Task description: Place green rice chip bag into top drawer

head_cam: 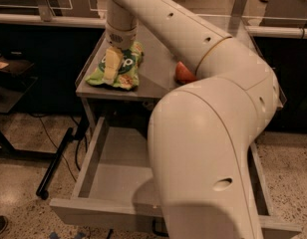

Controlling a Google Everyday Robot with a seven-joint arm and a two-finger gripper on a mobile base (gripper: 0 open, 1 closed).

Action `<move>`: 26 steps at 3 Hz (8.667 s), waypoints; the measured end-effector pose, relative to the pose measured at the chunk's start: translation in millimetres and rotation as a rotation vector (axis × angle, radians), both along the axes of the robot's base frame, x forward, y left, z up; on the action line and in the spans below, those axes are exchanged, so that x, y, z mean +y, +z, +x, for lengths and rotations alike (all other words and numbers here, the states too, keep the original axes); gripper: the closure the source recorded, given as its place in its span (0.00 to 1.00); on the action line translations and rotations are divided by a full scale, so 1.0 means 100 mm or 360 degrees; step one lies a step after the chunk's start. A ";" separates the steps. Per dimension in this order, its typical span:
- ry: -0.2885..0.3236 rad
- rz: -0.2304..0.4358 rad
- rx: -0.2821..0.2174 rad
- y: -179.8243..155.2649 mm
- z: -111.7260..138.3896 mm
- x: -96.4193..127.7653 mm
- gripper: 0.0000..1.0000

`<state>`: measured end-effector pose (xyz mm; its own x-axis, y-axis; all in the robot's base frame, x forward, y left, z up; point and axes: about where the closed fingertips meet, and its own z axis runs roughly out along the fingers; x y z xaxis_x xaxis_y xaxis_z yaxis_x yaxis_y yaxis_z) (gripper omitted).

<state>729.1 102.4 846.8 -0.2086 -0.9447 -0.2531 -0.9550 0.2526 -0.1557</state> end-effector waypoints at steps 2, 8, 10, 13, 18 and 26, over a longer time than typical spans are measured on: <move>-0.0067 0.0028 -0.0011 -0.24 0.00 -0.01 0.19; 0.0027 0.0124 -0.0201 0.37 -0.38 0.01 1.00; 0.0195 0.0245 -0.0334 0.67 -0.88 -0.05 1.00; 0.0265 0.0230 -0.0348 0.81 -1.42 -0.04 1.00; 0.0085 0.0419 0.0105 -0.14 -3.13 -0.10 1.00; -0.0245 0.0570 0.0208 -0.79 -2.97 -0.48 1.00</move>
Offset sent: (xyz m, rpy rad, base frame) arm -0.0031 -0.0062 -0.0295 0.0291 -0.0537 -0.0766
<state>431.6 54.5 767.7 -0.3927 -0.7568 -0.5225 -0.9078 0.4101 0.0884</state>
